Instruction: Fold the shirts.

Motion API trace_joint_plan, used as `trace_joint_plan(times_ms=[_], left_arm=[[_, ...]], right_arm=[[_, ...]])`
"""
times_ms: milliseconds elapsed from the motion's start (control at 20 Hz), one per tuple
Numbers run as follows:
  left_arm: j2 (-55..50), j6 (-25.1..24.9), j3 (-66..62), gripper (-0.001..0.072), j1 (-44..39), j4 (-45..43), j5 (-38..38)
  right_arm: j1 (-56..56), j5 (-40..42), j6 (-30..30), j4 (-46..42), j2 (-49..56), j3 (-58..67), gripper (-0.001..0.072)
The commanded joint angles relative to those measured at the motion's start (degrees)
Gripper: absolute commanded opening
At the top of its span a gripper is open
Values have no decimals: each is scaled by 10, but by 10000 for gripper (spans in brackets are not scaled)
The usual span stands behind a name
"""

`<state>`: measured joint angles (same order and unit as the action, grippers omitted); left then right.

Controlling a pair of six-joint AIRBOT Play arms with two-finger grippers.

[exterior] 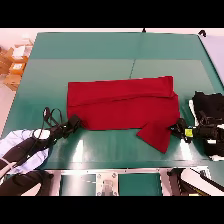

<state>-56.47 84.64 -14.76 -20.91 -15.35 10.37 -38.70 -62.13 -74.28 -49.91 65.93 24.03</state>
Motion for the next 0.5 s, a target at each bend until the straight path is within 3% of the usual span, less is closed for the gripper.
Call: trace_joint_plan(times_ms=[0, 100, 250, 450], left_arm=[[-3, -12, -7, 24, -3, -18, 19], [-3, -11, -7, 23, -1, -54, 49], [-2, -10, -19, 23, 60, -137, 165], [-1, 80, -85, 22, 152, -337, 313]], right_arm=[[13, -34, 18, 8, -1, 2, 118], [12, -52, 12, 6, -11, 16, 17], [12, -54, -62, -54, -50, 32, 15], [12, -75, -140, -158, -108, 33, 15]])
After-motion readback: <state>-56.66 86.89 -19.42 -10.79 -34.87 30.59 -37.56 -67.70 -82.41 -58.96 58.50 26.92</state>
